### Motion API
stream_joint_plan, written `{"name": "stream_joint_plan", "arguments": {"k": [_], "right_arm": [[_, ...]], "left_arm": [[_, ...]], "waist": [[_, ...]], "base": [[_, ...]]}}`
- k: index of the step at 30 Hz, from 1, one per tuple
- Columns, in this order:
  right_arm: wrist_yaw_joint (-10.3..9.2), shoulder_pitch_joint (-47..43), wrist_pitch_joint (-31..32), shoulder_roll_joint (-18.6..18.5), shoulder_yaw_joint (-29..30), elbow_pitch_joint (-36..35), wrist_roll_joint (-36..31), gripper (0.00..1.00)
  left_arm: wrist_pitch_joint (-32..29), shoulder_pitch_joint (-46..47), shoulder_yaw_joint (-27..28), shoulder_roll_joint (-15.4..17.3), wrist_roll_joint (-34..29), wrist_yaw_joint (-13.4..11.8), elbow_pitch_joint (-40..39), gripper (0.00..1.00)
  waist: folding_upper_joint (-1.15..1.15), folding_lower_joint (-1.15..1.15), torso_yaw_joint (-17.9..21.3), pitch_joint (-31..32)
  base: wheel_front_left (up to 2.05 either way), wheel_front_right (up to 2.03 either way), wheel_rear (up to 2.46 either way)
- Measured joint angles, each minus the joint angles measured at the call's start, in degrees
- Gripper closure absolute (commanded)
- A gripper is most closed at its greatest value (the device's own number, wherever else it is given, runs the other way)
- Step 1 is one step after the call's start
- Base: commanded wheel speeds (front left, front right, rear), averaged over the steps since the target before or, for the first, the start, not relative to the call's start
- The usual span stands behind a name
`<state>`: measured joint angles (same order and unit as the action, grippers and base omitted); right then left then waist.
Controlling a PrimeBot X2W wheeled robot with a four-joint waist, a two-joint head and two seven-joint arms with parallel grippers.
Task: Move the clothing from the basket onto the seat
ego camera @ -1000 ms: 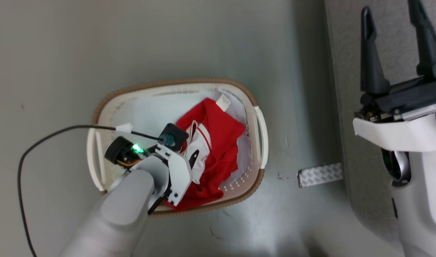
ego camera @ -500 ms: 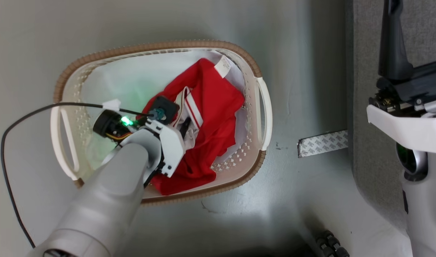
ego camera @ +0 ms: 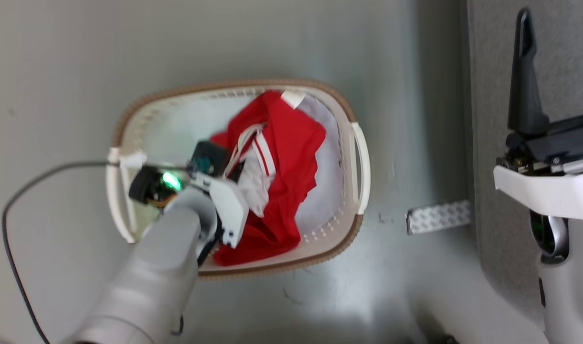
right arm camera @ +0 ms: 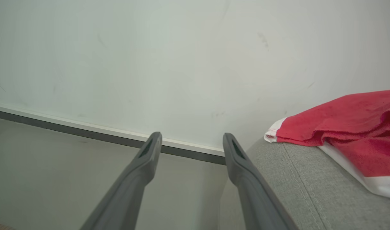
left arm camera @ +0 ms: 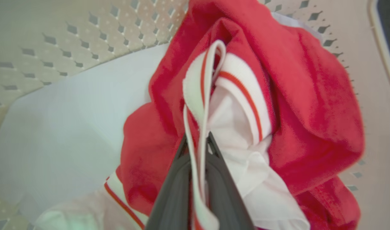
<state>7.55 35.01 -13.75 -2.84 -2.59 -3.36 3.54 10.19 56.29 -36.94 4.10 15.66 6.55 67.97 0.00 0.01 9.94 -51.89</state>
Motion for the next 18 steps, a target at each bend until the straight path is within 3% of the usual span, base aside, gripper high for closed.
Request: {"name": "stream_joint_plan", "arguments": {"k": [10,18], "right_arm": [[0.0,-6.65,-0.98,0.01,1.15,7.16,-0.26,0.0],[0.0,-16.27,-1.21,-0.01,2.74,11.17,-0.45,0.0]], "left_arm": [[3.78,-9.73,1.14,-0.55,5.8,0.67,-1.68,1.0],[4.21,-15.41,1.03,0.34,10.73,0.75,-11.25,1.0]], "waist": [[0.0,-0.01,-3.6,13.5],[0.0,-0.02,-7.34,26.82]], "base": [[0.0,0.0,0.0],[0.0,0.0,0.0]]}}
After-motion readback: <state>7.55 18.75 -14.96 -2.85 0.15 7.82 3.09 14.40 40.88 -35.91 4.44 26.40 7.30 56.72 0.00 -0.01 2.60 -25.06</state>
